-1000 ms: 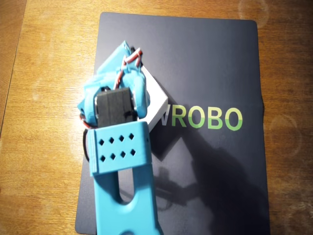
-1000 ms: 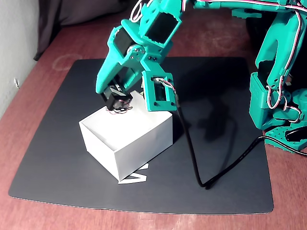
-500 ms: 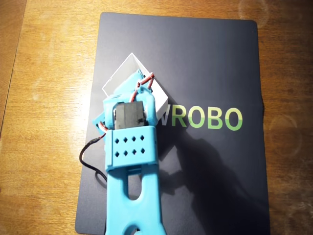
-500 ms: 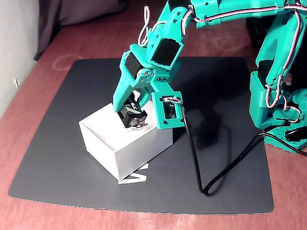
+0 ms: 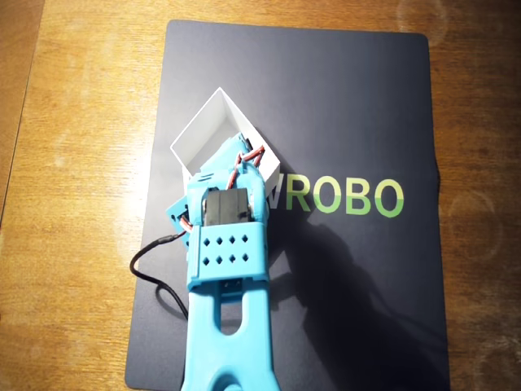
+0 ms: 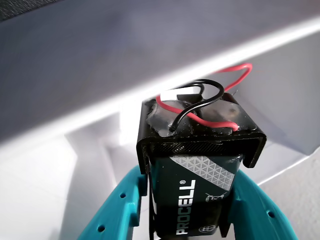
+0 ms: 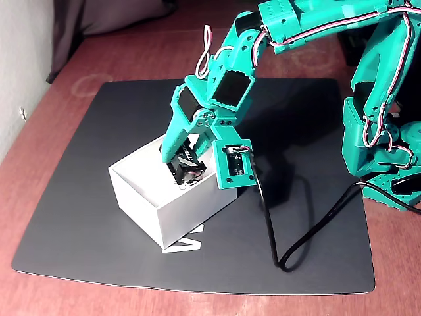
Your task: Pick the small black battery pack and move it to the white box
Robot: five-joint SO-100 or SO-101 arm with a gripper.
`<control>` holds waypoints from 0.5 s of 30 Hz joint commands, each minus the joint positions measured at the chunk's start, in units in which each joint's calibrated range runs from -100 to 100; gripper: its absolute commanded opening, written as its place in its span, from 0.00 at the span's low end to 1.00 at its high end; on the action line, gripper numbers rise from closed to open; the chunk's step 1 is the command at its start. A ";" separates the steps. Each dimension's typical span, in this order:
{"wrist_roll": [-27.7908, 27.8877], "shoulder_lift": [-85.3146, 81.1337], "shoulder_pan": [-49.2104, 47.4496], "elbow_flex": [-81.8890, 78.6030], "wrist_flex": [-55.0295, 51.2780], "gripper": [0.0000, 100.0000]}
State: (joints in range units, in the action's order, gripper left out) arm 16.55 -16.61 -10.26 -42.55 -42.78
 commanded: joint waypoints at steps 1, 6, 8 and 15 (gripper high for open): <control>0.15 -1.85 0.11 0.23 0.89 0.01; 0.32 -1.93 0.00 0.23 0.89 0.01; 0.32 -1.93 -0.36 0.23 0.89 0.01; 0.32 -1.85 -0.24 0.23 0.36 0.13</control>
State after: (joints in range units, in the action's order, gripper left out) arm 16.71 -16.61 -10.26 -42.55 -42.52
